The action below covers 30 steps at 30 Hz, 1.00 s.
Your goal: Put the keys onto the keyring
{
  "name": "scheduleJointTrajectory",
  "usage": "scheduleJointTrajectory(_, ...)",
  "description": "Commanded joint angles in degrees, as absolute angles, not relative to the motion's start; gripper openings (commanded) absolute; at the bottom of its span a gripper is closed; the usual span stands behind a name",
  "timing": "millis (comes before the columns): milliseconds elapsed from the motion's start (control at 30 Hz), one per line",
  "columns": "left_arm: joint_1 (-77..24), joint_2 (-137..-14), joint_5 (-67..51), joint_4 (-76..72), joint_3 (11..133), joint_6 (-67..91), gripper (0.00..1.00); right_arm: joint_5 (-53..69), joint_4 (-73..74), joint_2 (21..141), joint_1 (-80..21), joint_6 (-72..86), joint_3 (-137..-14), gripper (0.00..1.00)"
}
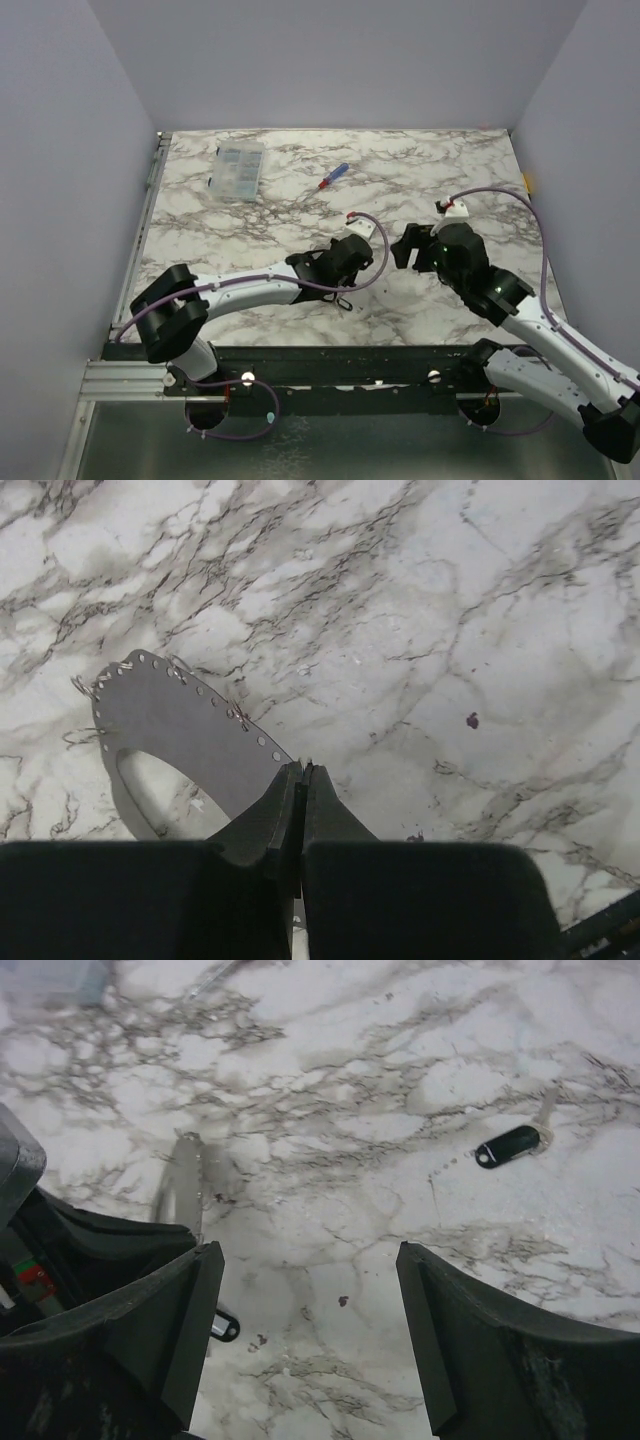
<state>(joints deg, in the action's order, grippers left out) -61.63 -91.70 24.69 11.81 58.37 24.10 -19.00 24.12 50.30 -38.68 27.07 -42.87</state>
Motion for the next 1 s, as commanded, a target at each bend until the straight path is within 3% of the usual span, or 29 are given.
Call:
scheduleJointTrajectory(0, -61.89, -84.80, 17.15, 7.51, 56.68, 18.55, 0.00, -10.32, 15.55, 42.24, -38.67, 22.88, -39.04, 0.81)
scheduleJointTrajectory(233, -61.83, -74.34, 12.19, 0.52, 51.78, 16.34, 0.00, 3.36, 7.98, 33.32, -38.63, 19.98, -36.63, 0.81)
scheduleJointTrajectory(433, -61.69, -60.75, 10.50, -15.22, 41.27, 15.35, 0.00, 14.74, 5.29, 29.67, -38.67, 17.81, -38.06, 0.77)
scheduleJointTrajectory(967, -61.53, -39.07, 0.15, -41.66, 22.08, 8.72, 0.00, 36.73, -1.15, 38.58, -38.67, 18.41, -44.10, 0.64)
